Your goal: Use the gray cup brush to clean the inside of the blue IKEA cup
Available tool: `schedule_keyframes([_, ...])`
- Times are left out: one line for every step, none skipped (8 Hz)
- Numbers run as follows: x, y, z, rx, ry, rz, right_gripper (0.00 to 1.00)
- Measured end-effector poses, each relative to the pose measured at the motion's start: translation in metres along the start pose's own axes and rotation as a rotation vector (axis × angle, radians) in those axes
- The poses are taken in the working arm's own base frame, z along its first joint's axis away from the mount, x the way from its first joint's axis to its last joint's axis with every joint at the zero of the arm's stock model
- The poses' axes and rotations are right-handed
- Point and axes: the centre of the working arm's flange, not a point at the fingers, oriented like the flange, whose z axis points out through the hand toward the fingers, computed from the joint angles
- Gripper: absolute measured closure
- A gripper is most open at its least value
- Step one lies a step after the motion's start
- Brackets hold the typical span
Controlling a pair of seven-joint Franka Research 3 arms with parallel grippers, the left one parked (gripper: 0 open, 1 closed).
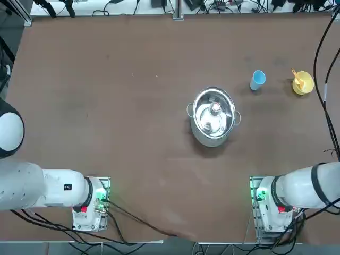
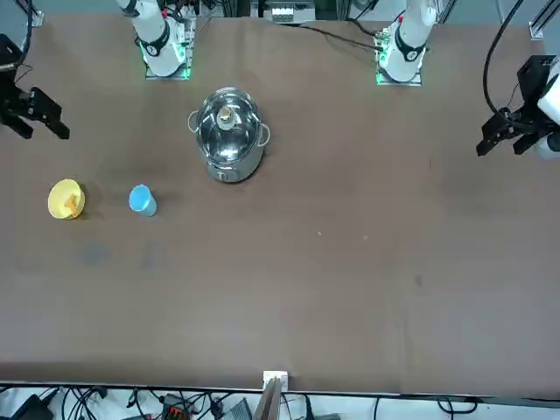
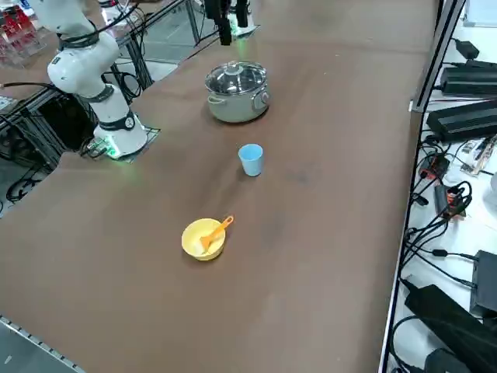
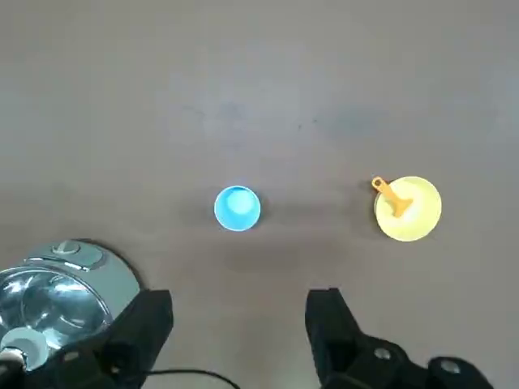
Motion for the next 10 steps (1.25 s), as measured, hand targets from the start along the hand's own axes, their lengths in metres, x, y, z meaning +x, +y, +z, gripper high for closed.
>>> schedule_keyframes([0.013, 0.000, 0.023, -0.011, -0.040, 0.005, 0.00])
schedule_keyframes([0.028, 0.003, 0.054, -0.045, -0.091, 0.024, 0.00])
schedule_keyframes([0.043, 0.011, 0.091, -0.099, -0.150, 0.067, 0.00])
schedule_keyframes([0.057, 0.021, 0.130, -0.168, -0.208, 0.122, 0.00])
schedule_keyframes([0.070, 0.028, 0.170, -0.248, -0.250, 0.160, 0.00])
schedule_keyframes([0.083, 0.032, 0.211, -0.323, -0.274, 0.188, 0.00])
schedule_keyframes([0.093, 0.037, 0.253, -0.379, -0.291, 0.220, 0.01])
schedule_keyframes([0.100, 0.046, 0.290, -0.437, -0.308, 0.245, 0.03])
schedule_keyframes([0.103, 0.057, 0.322, -0.502, -0.325, 0.260, 0.05])
schedule_keyframes([0.104, 0.068, 0.345, -0.550, -0.332, 0.284, 0.08])
